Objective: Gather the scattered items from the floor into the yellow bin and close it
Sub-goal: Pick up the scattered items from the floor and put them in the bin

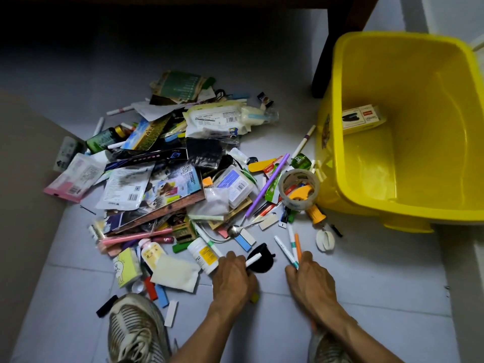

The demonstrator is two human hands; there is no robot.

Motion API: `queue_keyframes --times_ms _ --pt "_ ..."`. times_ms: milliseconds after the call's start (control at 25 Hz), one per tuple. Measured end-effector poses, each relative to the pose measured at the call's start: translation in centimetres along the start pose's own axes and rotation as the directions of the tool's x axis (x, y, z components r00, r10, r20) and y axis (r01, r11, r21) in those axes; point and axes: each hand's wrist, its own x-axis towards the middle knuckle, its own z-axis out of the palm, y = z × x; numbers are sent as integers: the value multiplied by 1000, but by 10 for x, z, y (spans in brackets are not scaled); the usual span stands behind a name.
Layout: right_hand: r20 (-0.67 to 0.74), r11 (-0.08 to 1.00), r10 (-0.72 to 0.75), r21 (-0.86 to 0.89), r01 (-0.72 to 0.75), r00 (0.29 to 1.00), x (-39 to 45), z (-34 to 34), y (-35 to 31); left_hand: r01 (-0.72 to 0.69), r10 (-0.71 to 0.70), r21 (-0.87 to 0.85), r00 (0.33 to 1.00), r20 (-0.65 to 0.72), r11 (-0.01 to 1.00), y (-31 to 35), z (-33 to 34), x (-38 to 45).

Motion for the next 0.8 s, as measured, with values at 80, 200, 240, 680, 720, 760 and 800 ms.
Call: queue_keyframes --times_ms 80,200,240,680,720,760,800 --pt "-4 999 -11 48 12 1000 -3 -1 4 -5 5 -3 999 -48 1000 -2 0 0" --pt "-34 956 -103 272 109 994 -6 -11 6 -41 38 -19 989 -141 999 -3 -8 -2" --pt "-65 935 -141 321 154 988 -5 -16 2 -59 52 -37 985 -166 998 -2 -12 -1" --pt "68 786 -557 -281 551 828 68 -44 -44 -150 151 93 989 -1 984 21 -28 31" --pt "122 786 -530 -300 540 839 68 -38 -44 -155 154 94 988 17 983 21 -27 29" --pt "159 789 -504 -316 527 849 66 -33 -43 -158 155 94 987 31 983 21 -25 27" --pt "166 791 -487 -334 513 858 63 -28 -40 -160 157 108 987 39 981 20 -23 26"
